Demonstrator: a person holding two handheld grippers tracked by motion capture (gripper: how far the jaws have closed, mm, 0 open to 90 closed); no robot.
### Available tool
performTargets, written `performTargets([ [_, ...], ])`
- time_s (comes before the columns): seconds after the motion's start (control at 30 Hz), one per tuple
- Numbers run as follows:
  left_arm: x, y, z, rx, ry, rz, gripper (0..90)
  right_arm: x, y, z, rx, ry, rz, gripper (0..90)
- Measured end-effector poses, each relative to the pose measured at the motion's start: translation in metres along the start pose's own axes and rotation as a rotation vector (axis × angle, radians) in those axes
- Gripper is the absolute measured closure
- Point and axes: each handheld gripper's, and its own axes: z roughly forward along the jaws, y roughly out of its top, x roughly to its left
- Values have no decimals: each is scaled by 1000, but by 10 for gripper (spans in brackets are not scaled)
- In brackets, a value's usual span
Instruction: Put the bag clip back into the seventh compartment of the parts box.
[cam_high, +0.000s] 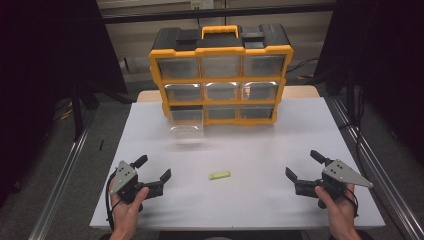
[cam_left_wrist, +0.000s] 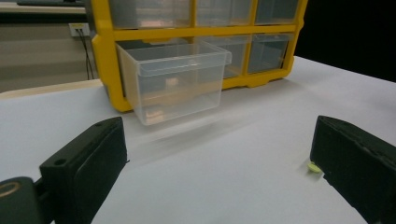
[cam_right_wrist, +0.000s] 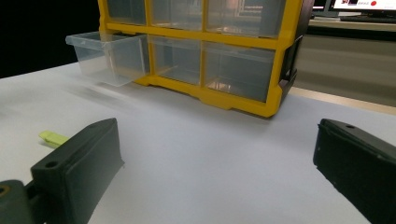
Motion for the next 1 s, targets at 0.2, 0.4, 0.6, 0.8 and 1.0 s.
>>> performTargets([
  [0.2,-4,0,9,22,-33,3,38,-2,-2,0,7,10,9,6],
  [0.4,-10,1,18,38,-72,20,38,0,-3,0,13,23,9,6],
  [0.6,-15,4,19,26,-92,19,49,2,-2,0,14,33,3,5],
  [0.8,-17,9,19,13,-125,5,47,4,-1,0,13,40,-5,4],
  [1.0,-18,15,27,60,-198,-16,77,4,-1,1,16,36,-7,4],
])
